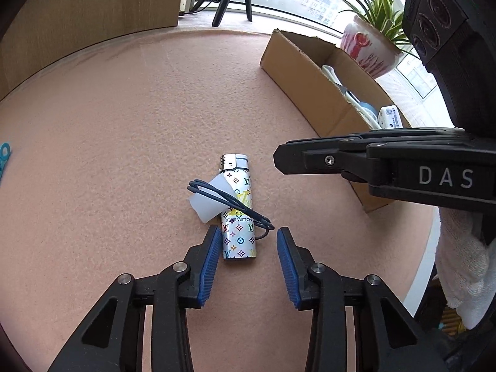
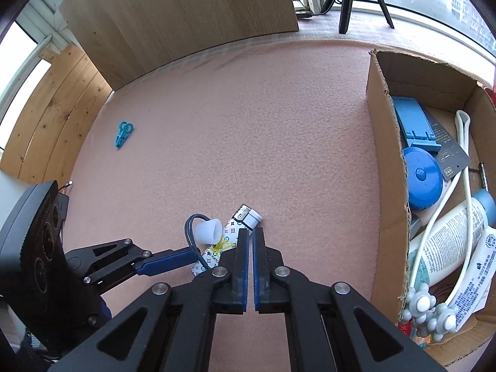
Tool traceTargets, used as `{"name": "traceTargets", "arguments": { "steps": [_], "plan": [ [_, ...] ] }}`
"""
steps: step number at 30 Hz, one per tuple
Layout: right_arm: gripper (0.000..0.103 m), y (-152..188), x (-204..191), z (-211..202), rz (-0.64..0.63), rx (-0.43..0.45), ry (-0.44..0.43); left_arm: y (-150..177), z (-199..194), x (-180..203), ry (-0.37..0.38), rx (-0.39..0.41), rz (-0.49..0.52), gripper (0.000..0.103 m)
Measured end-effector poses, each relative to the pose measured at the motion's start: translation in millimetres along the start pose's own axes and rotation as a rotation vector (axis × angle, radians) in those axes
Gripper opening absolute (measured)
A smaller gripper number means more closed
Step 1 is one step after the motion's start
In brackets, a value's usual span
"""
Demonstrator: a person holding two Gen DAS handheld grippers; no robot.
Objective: Organize objects
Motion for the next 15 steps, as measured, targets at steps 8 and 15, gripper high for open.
{"name": "traceTargets", "arguments": {
  "steps": [8, 15],
  "plan": [
    [0.024, 6, -21, 5, -0.046, -0.054, -0.093, 5, 2, -10, -0.008, -0.006, -0.028, 0.024],
    [0.023, 9, -33, 26, -0.073, -0.099, -0.080, 11, -4, -17, -0.002, 0.006, -0.057, 0.024]
  ]
}}
Point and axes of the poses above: each gripper's, at about its wrist camera, not at the fingertips, and z roughly the way its jaws point, x to its right, y to its underside, the point moved 4 cm from there along z, roughly the way its jaws point, and after that the axes turned 5 degrees about x, right-handed, at the moved point
